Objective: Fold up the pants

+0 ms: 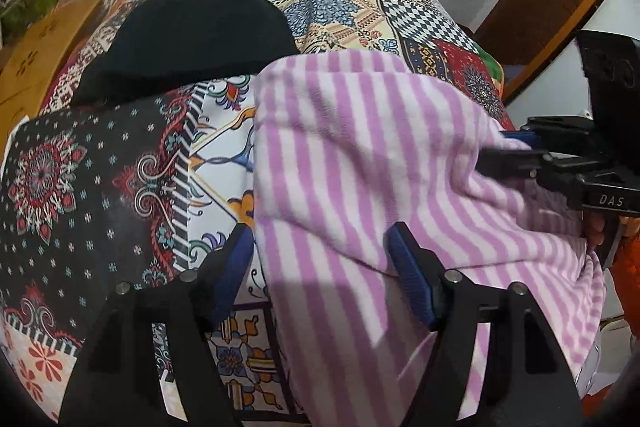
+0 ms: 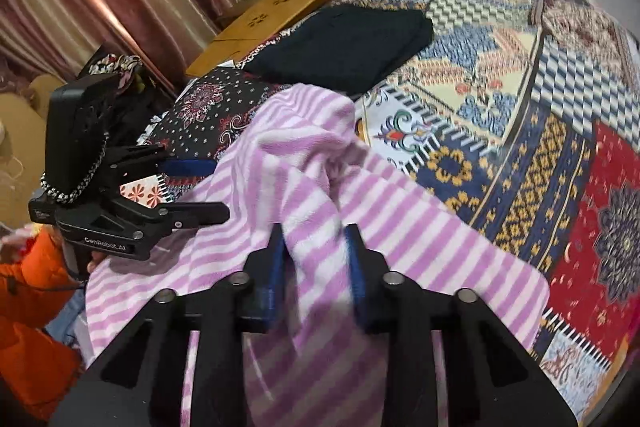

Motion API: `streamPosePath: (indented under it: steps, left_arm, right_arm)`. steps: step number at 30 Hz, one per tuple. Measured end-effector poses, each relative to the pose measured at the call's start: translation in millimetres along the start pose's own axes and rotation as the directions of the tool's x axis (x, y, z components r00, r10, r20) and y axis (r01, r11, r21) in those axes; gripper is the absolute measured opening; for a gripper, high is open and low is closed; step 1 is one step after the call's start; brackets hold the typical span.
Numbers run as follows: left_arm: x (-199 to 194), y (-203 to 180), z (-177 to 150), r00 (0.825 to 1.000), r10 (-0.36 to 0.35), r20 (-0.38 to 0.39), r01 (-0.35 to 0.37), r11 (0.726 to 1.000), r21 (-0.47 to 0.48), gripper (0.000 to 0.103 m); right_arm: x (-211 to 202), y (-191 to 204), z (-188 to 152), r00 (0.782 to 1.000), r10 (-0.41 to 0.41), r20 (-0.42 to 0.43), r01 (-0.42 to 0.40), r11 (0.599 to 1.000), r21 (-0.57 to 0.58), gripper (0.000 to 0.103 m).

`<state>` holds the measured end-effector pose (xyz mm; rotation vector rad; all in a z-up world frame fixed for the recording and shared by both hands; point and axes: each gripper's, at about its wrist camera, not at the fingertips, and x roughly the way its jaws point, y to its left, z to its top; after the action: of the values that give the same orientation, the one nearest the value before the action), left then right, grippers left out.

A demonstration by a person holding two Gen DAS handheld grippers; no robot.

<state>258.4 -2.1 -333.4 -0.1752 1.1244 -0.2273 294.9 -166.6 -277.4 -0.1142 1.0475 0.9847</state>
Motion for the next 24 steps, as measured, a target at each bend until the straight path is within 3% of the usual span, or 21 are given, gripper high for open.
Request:
streamPosePath:
  steps: [2,10,11,13,14,15,18,20,22,24]
  left_arm:
    - [-0.3,2.1,-1.6,1.000,-0.001,0.005,0.002,1.000,-0.011,0.074]
    - [-4.7,4.6,-9.9,0.999,0.027,0.019,-0.027,1.000,-0.012,0.080]
    - [-5.1,4.7,-12.4,0.999,0.043,0.015,-0.043,0.999,-0.004,0.080]
    - [-8.3,6.2,-16.9,0.998,0.056,0.013,-0.056,0.998,-0.002,0.080]
    - [-11.7,8.4,-19.1,0.998,0.056,0.010,-0.056,0.998,-0.009,0.080]
    - [-14.6,9.9,-20.1,0.998,0.060,0.007,-0.060,0.998,-0.014,0.080]
    - [-29.9,8.1,-19.4,0.996,0.089,0.017,-0.089,0.996,-0.010,0.080]
    - [-43.6,-0.5,-16.4,0.995,0.085,0.050,-0.085,0.996,0.004,0.080]
    - [-56.1,-16.1,-11.6,0.995,0.057,0.086,-0.059,0.998,0.023,0.080]
    - [-60.5,-31.9,-8.2,0.994,0.025,0.102,-0.029,0.999,0.042,0.080]
  right_arm:
    - [-5.3,3.4,-0.2,0.999,-0.037,0.021,0.038,0.999,-0.027,0.013]
    - [-7.8,-11.3,7.1,0.981,-0.189,0.049,0.190,0.982,-0.023,0.012]
    - [-8.6,-15.2,9.4,0.975,-0.218,0.052,0.219,0.976,-0.019,0.012]
    - [-17.1,-27.0,12.9,0.933,-0.349,0.086,0.351,0.936,-0.009,0.008]
    - [-23.0,-35.4,13.6,0.923,-0.373,0.091,0.374,0.927,0.012,0.008]
    - [-32.1,-45.6,12.6,0.918,-0.387,0.090,0.384,0.922,0.054,0.008]
    - [-59.2,-71.2,4.2,0.932,-0.354,0.074,0.337,0.925,0.177,0.008]
    - [-76.9,-71.4,-5.3,0.940,-0.328,0.097,0.302,0.929,0.214,0.017]
    - [-85.9,-64.6,-13.6,0.945,-0.309,0.108,0.281,0.936,0.212,0.050]
    - [-86.5,-57.3,-19.2,0.947,-0.299,0.118,0.273,0.942,0.196,0.061]
